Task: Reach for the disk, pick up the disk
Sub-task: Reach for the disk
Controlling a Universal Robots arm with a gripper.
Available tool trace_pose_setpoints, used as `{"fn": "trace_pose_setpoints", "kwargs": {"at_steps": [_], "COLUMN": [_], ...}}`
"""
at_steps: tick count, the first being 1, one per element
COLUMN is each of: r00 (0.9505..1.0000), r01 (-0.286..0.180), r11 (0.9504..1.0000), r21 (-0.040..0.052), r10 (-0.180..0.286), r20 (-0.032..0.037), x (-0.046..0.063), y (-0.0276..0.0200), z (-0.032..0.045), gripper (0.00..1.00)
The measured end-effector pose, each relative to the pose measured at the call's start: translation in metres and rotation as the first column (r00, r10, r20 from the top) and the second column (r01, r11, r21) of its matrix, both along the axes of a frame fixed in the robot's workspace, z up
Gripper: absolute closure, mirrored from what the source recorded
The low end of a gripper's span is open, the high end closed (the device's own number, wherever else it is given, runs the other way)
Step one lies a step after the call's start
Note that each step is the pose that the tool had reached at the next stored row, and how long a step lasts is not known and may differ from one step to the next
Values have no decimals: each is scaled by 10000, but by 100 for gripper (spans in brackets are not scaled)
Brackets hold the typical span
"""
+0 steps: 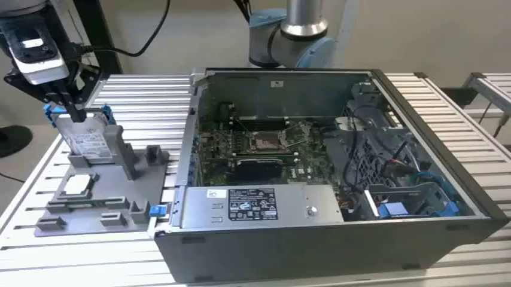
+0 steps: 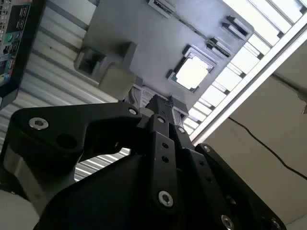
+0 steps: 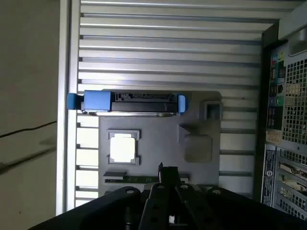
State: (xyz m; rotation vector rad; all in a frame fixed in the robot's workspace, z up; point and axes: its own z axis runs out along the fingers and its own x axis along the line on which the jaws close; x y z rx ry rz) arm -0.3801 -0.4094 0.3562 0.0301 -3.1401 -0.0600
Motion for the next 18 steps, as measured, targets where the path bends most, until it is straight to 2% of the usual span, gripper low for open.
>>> {"fn": "trace_pose_setpoints", "kwargs": {"at_steps": [14,16,18], "r00": [10000,10000,10000], "r01": [0,3,0], "r11": [10000,10000,10000], "r21": [0,-1,0], "r10": [0,-3,0], "r20": [-2,-2,1], "x": [0,-1,0], "y": [3,62,154], "z": [1,2,-1], "gripper": [100,100,100]}}
